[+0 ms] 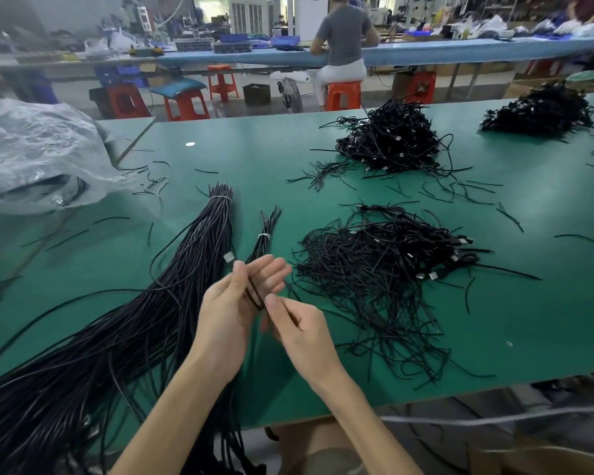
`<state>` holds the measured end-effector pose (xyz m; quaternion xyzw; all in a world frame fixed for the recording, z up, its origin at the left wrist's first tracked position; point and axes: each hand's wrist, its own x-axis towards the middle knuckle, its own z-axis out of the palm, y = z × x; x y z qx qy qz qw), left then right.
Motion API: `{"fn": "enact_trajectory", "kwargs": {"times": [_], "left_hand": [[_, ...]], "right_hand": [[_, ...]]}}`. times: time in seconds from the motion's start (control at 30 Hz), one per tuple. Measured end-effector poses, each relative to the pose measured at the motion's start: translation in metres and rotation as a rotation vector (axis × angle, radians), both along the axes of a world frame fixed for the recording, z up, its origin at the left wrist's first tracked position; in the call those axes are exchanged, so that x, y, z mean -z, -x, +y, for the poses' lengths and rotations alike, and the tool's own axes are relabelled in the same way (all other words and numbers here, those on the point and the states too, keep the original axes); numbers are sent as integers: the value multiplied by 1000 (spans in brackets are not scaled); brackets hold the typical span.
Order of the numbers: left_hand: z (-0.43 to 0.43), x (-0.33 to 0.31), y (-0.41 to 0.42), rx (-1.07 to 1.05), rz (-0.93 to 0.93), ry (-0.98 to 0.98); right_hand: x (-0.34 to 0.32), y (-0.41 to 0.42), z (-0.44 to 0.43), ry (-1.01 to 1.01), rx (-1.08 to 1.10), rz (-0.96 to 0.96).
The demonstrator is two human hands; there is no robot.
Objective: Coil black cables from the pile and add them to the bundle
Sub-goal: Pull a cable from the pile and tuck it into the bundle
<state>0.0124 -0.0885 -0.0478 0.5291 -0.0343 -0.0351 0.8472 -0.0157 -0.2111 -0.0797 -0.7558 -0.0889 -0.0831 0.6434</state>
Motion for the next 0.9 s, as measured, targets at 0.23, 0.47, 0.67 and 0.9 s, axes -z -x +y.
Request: {"fn": "enact_trajectory", "kwargs": {"times": [0.23,0.47,0.67,0.9], "left_hand": [[33,-38,9,344,-111,-7],[32,-44,24,700,-323,-1334],[35,-25,16,360,-456,-1724],[44,-6,8,88,-566,-1579]], "right_hand": [[0,2,3,8,32,9],[3,-1,2,-66,10,110],[8,-1,1,51,140,0],[6,1,3,70,129,-104]]}}
